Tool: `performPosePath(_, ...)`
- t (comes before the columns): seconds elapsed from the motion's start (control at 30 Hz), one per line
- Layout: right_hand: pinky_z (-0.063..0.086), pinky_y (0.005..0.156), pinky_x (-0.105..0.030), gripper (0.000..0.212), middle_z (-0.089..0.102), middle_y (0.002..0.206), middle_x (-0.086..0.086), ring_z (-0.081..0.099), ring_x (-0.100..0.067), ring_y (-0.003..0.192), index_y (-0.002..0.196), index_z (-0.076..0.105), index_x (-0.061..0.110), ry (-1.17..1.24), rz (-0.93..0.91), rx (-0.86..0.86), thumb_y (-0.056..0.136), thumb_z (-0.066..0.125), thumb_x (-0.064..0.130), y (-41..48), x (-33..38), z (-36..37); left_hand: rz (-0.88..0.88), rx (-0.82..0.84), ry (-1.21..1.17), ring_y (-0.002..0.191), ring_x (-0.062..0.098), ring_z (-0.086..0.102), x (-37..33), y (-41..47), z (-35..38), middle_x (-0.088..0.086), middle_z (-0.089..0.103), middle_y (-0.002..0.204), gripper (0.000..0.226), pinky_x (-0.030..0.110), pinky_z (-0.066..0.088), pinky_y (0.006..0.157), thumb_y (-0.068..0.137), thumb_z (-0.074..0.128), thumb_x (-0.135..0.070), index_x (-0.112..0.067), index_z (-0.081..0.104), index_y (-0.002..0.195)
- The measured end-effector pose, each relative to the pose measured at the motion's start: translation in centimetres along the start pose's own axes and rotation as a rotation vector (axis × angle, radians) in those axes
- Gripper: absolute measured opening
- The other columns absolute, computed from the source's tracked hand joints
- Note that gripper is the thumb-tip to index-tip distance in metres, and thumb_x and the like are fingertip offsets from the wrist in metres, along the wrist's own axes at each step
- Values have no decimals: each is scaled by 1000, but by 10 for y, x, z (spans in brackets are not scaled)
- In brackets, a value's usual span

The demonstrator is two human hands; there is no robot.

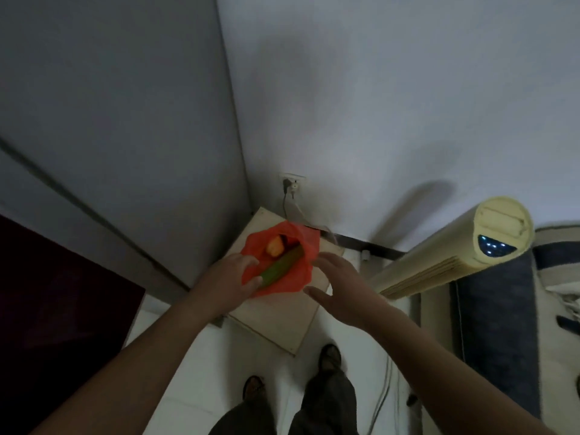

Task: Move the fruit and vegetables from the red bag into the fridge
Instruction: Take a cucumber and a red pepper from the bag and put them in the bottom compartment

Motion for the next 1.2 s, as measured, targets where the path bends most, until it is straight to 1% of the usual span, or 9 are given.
performPosePath(0.1,25,112,-39,55,29,149,-1,24,-21,137,138,37,24,-70,-76,104,89,55,41,50,-14,23,-110,5,-31,110,20,53,33,25,19,4,54,124,46,34,45,93,87,53,-43,-19,51,126)
performPosePath(0.2,28,109,-51,60,24,151,-2,20,-26,138,139,33,28,-147,-143,194,86,44,54,101,-35,51,-234,18,-47,112,21,51,74,41,49,5,52,125,73,38,45,93,72,34,-65,-21,49,128)
performPosePath(0.27,28,108,-55,64,22,151,-3,19,-29,139,137,32,30,-206,-194,207,82,32,63,135,-53,67,-305,13,-46,112,21,51,96,50,66,4,48,129,72,39,46,92,72,32,-62,-22,47,129)
performPosePath(0.4,13,112,-59,62,6,156,3,1,-27,143,143,19,34,-276,-250,278,89,33,60,192,-92,103,-365,1,-53,113,22,51,129,77,101,-1,44,134,58,39,47,90,80,41,-48,-24,44,133)
performPosePath(0.6,6,113,-60,77,0,157,5,-8,-26,144,145,14,37,-307,-322,371,75,7,70,245,-123,163,-282,-57,-164,123,18,45,139,138,139,-3,42,140,56,26,39,96,85,46,-40,-23,39,137)
performPosePath(0.73,7,113,-60,75,2,157,5,-5,-25,144,144,16,38,-328,-354,384,77,5,68,274,-131,189,-176,-60,-156,119,11,47,135,185,154,-6,50,133,45,16,34,89,90,52,-31,-26,42,134)
performPosePath(0.87,1,111,-58,68,-1,157,8,-6,-22,144,146,13,36,-388,-297,436,85,6,66,303,-158,209,-97,-19,-84,127,13,42,141,218,172,-4,43,141,54,25,39,100,90,53,-32,-26,35,140)
performPosePath(1.0,6,112,-55,59,5,157,8,1,-23,144,145,12,41,-321,-204,465,90,9,63,331,-182,216,-103,-27,-12,140,16,23,166,237,181,-3,18,155,74,33,32,110,83,40,-54,-30,12,147)
performPosePath(1.2,32,108,-47,80,42,144,-3,37,-21,133,138,37,36,-26,-176,428,79,-2,74,354,-193,227,-186,52,43,144,18,8,201,240,198,0,5,158,102,31,11,115,63,3,-88,-32,2,148)
Point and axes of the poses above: each hand's wrist, its own y-axis towards the middle knuckle, its own z-axis out of the palm, x = y × z, the point moved 9 cm from there along y, towards the middle knuckle
